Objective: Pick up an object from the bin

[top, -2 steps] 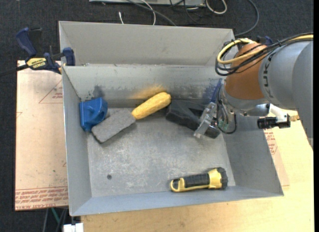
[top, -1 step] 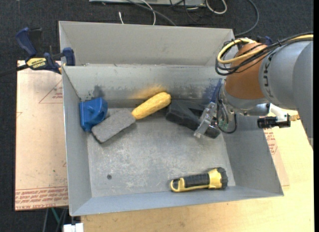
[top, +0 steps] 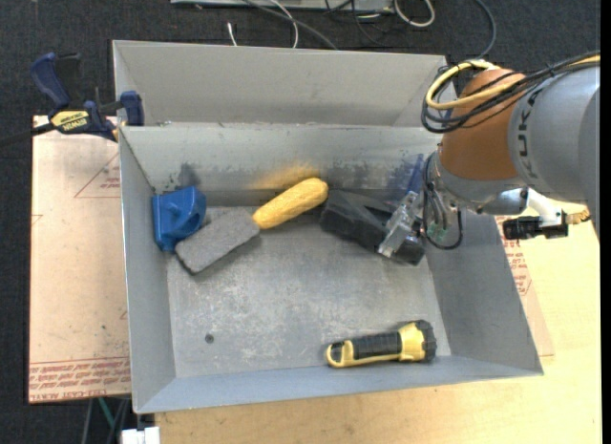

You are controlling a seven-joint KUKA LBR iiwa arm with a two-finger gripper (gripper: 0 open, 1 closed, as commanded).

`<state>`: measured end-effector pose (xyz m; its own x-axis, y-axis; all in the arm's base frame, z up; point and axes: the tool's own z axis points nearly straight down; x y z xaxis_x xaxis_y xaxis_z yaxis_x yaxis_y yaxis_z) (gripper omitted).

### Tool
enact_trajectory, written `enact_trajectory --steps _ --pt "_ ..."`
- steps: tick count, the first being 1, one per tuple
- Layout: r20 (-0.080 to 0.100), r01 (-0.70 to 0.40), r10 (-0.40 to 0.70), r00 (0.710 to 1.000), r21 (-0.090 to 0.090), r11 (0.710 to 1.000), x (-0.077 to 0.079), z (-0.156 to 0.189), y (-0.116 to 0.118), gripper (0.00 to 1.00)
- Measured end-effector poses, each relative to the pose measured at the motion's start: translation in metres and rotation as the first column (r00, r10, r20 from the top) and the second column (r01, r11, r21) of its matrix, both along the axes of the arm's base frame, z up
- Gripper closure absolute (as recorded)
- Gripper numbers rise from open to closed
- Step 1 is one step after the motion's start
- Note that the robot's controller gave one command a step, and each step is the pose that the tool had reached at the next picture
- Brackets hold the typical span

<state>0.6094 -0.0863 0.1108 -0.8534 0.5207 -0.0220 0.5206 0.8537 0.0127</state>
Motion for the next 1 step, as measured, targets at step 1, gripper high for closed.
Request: enact_trajectory --steps 1 --pt "-0.005 0.001 -0.001 1.0 0.0 1.0 -0.0013 0.0285 -0.0004 1.0"
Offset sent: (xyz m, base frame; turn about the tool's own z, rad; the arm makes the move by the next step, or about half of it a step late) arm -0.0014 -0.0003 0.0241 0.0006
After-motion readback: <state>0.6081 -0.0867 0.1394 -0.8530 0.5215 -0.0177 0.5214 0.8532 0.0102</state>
